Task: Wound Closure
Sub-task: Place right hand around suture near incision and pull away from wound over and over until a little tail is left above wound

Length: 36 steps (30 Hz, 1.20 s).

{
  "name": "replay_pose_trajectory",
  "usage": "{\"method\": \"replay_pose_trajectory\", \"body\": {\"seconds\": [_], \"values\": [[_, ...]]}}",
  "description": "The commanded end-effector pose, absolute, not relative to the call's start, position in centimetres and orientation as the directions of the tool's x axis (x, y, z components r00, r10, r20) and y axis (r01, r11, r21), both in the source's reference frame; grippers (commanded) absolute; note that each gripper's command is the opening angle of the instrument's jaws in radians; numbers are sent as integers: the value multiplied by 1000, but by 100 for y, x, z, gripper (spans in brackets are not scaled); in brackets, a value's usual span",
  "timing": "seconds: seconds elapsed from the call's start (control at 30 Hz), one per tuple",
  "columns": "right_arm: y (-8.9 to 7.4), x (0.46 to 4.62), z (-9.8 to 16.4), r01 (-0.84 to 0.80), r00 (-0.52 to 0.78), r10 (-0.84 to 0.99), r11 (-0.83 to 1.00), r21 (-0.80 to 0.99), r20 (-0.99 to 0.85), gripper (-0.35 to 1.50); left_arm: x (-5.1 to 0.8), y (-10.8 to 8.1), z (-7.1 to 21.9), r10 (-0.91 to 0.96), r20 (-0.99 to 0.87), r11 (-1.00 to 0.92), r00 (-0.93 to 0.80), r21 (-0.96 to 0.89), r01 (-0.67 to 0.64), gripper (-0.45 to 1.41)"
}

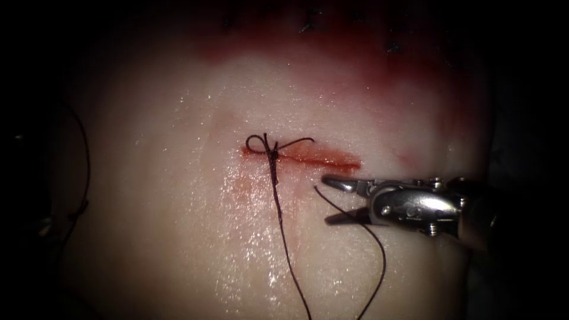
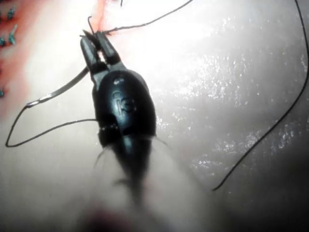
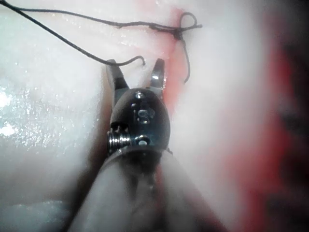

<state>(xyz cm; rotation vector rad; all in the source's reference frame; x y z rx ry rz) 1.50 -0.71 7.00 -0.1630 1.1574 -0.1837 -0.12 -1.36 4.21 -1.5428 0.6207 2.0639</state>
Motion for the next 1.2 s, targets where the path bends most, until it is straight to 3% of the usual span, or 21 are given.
{"method": "replay_pose_trajectory", "body": {"seconds": [0.03,0.37,0.6,0.63,0.67,1.2], "values": [[-68,158,706,59,389,-226,973,-221,-893,136,-19,-134,427,111,-965,-779,-237,64,-623,-35],[-58,160,720,45,382,-209,977,-208,-900,119,-31,-142,429,113,-965,-790,-235,56,-611,-35],[-59,169,720,52,357,-203,979,-197,-912,82,-32,-142,430,113,-966,-790,-234,56,-611,-35],[-59,171,721,52,351,-203,979,-198,-914,17,-32,-142,430,113,-966,-790,-234,56,-611,-35],[-58,171,721,65,345,-204,979,-193,-916,-33,-32,-142,430,113,-966,-790,-234,56,-611,-35],[-144,157,655,270,304,-245,949,-164,-921,-35,-39,-144,434,119,-964,-796,-238,51,-603,-35]]}}
